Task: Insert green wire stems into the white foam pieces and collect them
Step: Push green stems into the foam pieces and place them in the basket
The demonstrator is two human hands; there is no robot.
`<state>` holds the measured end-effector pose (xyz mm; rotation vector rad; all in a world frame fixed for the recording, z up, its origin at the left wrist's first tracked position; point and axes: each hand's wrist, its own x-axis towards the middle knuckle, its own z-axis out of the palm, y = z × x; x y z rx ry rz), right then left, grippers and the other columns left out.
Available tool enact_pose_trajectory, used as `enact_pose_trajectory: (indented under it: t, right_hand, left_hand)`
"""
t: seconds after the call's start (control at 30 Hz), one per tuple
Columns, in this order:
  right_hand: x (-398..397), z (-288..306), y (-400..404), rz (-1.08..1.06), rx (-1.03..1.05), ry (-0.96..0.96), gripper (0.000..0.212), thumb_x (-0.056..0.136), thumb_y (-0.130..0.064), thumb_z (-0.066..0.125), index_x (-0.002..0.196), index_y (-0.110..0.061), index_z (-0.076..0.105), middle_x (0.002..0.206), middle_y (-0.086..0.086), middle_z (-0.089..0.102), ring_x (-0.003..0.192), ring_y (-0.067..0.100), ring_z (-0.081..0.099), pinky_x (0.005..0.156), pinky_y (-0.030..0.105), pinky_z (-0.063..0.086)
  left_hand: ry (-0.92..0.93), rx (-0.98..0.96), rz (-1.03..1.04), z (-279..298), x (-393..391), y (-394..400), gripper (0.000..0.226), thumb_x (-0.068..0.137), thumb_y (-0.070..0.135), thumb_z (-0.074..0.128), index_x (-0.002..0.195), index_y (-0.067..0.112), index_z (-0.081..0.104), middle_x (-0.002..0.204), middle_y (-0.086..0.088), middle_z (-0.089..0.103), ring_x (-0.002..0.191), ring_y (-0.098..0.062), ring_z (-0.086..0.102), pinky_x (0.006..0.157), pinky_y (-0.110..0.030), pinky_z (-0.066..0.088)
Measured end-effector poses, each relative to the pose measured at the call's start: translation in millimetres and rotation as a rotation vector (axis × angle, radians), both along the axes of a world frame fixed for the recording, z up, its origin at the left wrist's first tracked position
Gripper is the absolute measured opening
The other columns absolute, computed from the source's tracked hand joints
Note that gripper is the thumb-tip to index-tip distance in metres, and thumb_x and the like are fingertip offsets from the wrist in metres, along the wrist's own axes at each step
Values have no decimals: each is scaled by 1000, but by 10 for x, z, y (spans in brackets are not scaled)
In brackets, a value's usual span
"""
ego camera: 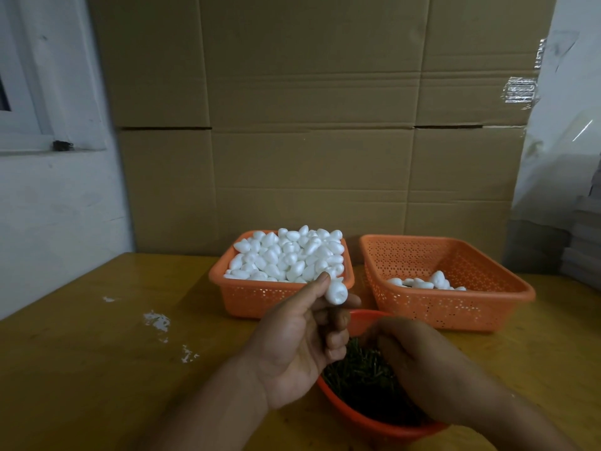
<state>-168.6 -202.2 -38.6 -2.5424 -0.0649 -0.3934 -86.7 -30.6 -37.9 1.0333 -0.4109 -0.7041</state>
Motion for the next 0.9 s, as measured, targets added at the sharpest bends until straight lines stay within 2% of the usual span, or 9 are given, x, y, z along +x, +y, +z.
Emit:
enact_pose_trajectory:
  t: [0.07,0.13,0.17,0.33,0.43,0.57,0.63,0.7,0.9]
  right_hand:
    - [13,-12,-2,5,149,8,21,99,-10,55,96,-27,67,74,-9,65,69,-2,58,66,16,44]
    - [9,6,3,16,343,7,14,97,-6,60,91,-17,66,70,2,67,61,6,57,64,33,49]
    - [3,18,11,27,419,-14,11,95,-4,62,88,-13,66,70,6,68,62,11,58,64,37,51]
    - [-52,79,90,60,617,-294,13,82,-6,75,72,-9,68,66,9,64,56,24,53,53,22,45]
    - [-77,93,167,99,818,-377,15,79,2,75,69,-9,69,58,9,60,49,15,49,47,22,42]
    - [-89,90,252,111,898,-451,15,74,6,75,73,-9,73,62,18,70,49,22,62,54,26,55]
    - [-96,93,287,120,919,-458,7,68,-8,78,74,-10,75,66,20,71,53,23,65,55,25,57]
    - [-95,77,299,124,912,-461,14,63,-17,77,75,-12,76,67,18,72,55,23,67,56,25,58]
    - [-63,25,325,125,851,-511,10,67,-14,76,77,-15,78,73,13,75,62,18,70,59,24,57]
  left_hand:
    - [15,-10,-10,4,2,0,43,89,47,61,93,7,79,69,-2,54,53,-11,46,49,-23,40]
    - [30,-18,-14,6,4,-2,43,89,46,61,91,7,79,68,-2,53,52,-11,46,48,-23,40]
    - [40,-22,-13,8,7,-1,43,89,46,61,91,7,79,68,-2,53,52,-11,46,48,-23,39]
    - [65,-24,-20,21,3,3,45,86,47,63,91,5,79,65,-1,51,50,-10,44,47,-22,37]
    - [65,-15,-26,30,-15,-4,45,84,47,65,93,6,79,65,-1,51,50,-9,44,47,-21,37]
    - [62,-5,-23,42,-36,-16,38,85,46,64,82,12,80,64,-1,51,49,-9,44,47,-21,37]
    - [68,-9,-23,45,-43,-15,34,84,46,66,76,15,78,65,-1,52,50,-9,44,47,-21,38]
    - [75,-16,-22,51,-48,-16,32,83,45,67,75,15,76,65,-2,52,50,-10,45,47,-21,38]
    - [82,-11,-16,44,-65,-29,33,82,46,69,82,13,74,65,-2,52,50,-10,45,47,-21,39]
